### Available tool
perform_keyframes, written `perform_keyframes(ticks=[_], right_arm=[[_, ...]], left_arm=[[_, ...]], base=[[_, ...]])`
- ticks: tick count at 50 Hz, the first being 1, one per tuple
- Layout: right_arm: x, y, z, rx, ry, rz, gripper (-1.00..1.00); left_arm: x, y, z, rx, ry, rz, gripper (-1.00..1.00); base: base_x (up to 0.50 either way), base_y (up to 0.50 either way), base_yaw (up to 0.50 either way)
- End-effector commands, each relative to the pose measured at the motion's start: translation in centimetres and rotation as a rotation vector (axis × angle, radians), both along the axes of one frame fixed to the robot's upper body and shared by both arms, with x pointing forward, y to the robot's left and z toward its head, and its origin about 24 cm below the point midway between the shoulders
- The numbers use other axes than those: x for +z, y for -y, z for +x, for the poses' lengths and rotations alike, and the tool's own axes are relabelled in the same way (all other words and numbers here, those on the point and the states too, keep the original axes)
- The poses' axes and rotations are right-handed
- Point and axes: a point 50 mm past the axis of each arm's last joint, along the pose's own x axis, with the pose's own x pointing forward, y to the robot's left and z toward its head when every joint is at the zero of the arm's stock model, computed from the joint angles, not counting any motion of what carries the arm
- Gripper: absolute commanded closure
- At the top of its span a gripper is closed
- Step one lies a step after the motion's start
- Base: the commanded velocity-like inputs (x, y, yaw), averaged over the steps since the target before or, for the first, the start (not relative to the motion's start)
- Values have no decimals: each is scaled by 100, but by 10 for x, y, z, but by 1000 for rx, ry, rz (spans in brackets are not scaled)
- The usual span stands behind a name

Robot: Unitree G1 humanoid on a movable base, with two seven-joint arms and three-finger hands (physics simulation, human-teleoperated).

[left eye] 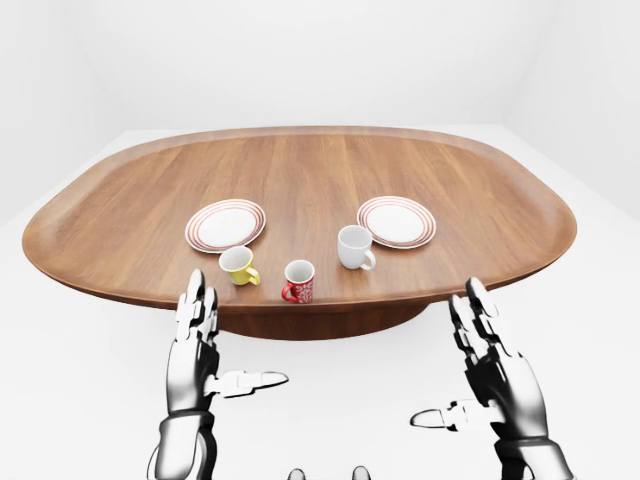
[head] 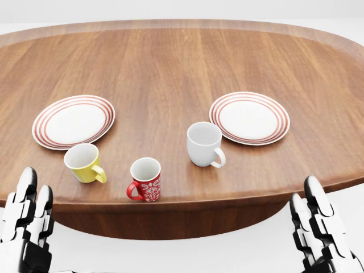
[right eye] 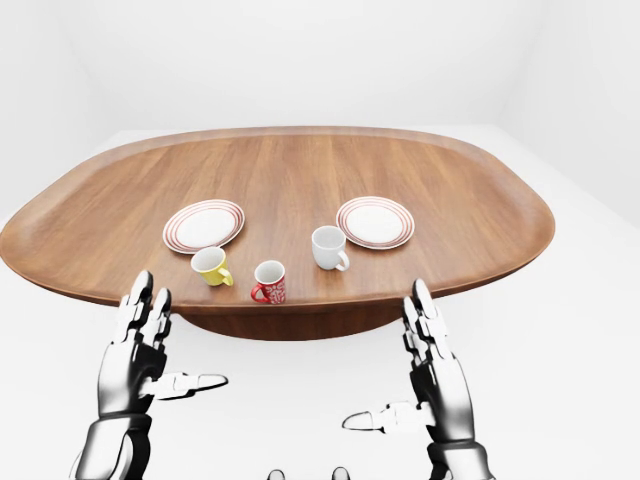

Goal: Put the red mug on the left plate.

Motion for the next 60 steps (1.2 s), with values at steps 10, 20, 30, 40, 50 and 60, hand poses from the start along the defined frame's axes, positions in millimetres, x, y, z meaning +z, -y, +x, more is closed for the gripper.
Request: perform_keyframes(ticks=[10,20,30,40,50,60], right_arm=[[8,6,-9,-3,35,21,-100],[7,2,-2,12,35,-6,-100],[9,1,3,8,47,-14,-100],[9,2,2,7,47,-7,-100],[10,3,2,-6,51,-9,-100],[9,2,2,-2,49,0,-100]], left_arm=[[3,-2,-3,6,7,12,-100],[3,-1,0,15,11,15,-100],[4,2,1,9,12,29,-100],[3,3,2,5,11,29,-100],[4,5,0,-9,9,31,-100],[4,4,0,-9,11,30,-100]], base=[[0,0,0],[3,40,0],[4,50,0],[4,50,0],[4,50,0],[4,50,0]])
